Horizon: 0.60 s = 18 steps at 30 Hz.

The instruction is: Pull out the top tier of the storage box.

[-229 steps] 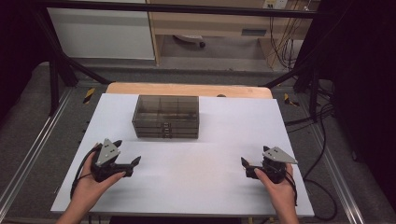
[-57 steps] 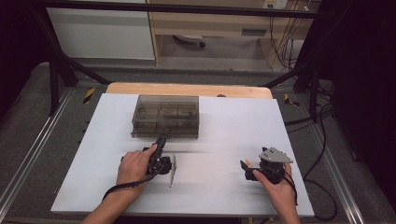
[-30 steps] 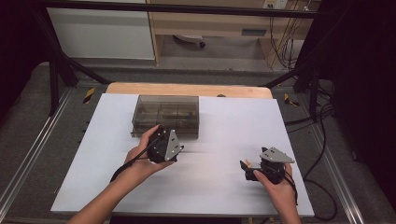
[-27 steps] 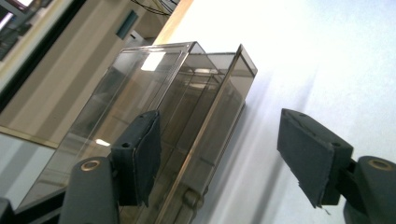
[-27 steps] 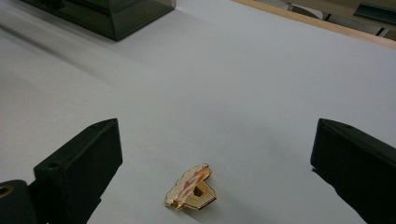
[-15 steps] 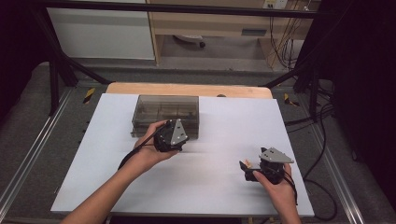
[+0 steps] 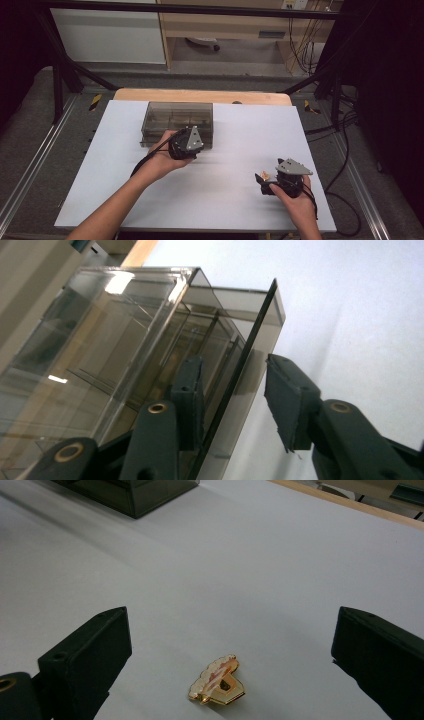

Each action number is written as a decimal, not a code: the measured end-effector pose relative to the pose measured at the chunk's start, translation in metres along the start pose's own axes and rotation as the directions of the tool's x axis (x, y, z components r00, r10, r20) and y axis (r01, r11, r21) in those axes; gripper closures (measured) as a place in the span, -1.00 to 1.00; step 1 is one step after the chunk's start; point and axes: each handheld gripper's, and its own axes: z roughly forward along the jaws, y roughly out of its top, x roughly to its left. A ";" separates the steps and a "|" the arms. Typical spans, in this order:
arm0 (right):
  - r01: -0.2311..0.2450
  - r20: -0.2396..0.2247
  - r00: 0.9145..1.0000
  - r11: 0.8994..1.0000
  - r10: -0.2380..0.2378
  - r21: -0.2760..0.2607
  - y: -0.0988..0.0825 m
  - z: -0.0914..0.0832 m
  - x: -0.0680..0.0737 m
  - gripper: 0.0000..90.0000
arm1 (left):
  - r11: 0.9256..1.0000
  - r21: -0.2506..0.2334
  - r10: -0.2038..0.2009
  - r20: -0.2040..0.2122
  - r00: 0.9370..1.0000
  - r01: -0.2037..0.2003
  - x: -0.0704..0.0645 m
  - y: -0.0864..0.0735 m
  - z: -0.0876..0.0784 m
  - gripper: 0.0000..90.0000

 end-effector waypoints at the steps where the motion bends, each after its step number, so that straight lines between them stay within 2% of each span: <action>1: 0.001 -0.001 1.000 1.000 -0.001 0.000 0.000 0.000 0.000 -0.92 | 1.000 -0.001 -0.007 0.008 1.000 0.007 0.001 -0.001 0.000 0.34; 10: 0.006 -0.009 1.000 1.000 -0.006 0.000 0.001 0.001 0.002 -0.92 | 1.000 0.009 -0.009 0.060 0.998 0.008 0.003 -0.002 -0.002 0.44; 18: 0.009 -0.012 1.000 1.000 -0.009 0.005 0.000 0.001 0.002 -0.92 | 1.000 0.006 -0.001 0.084 0.996 0.001 0.002 -0.004 -0.005 0.47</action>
